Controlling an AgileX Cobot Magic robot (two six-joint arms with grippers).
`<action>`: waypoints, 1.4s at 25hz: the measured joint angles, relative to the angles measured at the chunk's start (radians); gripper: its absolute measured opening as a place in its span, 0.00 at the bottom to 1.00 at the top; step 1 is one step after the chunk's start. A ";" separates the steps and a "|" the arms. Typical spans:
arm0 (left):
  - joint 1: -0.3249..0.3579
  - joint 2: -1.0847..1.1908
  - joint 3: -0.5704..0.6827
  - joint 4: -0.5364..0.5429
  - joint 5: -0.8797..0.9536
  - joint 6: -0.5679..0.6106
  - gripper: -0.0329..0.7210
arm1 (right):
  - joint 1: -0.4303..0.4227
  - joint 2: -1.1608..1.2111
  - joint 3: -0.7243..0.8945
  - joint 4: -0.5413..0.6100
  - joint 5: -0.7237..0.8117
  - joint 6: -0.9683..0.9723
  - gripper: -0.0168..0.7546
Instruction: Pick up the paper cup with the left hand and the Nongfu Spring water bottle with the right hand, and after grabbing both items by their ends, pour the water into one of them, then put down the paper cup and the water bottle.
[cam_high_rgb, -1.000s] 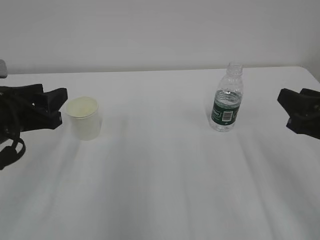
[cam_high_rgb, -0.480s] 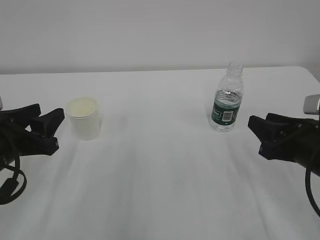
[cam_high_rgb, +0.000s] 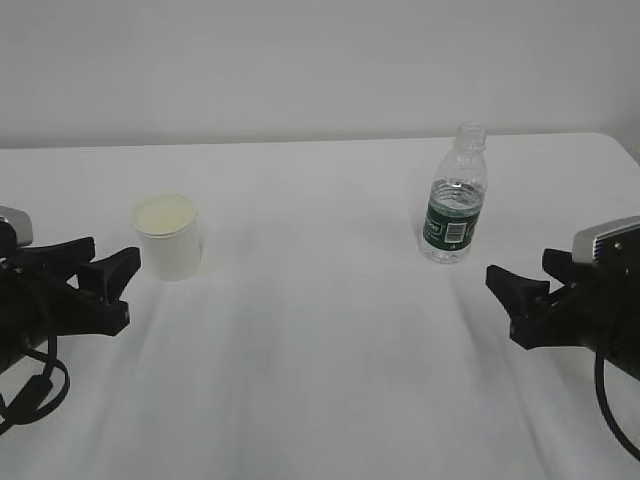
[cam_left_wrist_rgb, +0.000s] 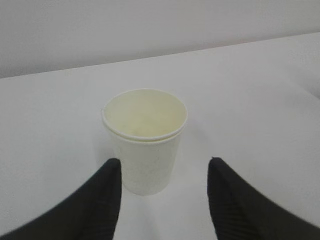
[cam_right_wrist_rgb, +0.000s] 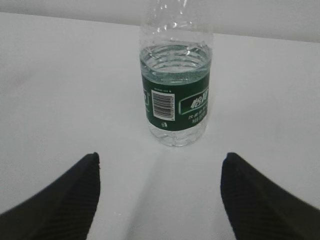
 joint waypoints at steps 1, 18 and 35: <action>0.000 0.000 0.000 0.002 0.000 0.000 0.57 | 0.000 0.009 -0.004 0.007 0.000 -0.003 0.78; -0.002 0.000 0.000 0.043 -0.001 0.000 0.63 | 0.000 0.170 -0.158 0.013 -0.006 -0.019 0.80; -0.002 0.000 0.000 0.117 -0.001 0.000 0.73 | 0.000 0.339 -0.382 -0.026 -0.006 -0.012 0.81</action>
